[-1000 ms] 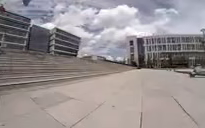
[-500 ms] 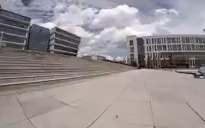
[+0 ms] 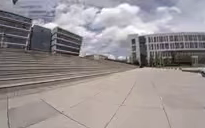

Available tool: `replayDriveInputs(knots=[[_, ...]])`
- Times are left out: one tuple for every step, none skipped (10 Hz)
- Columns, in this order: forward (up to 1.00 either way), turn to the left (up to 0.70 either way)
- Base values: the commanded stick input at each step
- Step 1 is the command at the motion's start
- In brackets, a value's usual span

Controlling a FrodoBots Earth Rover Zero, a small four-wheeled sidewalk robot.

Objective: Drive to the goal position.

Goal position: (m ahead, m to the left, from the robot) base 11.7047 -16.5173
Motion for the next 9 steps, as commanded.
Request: replayDriveInputs(knots=[[0.7,-0.04],[0.7,-0.35],[0.7,-0.35],[0.7,-0.35],[0.7,-0.34],[0.7,-0.09],[0.7,0.0],[0.7,0.0],[0.7,0.0]])
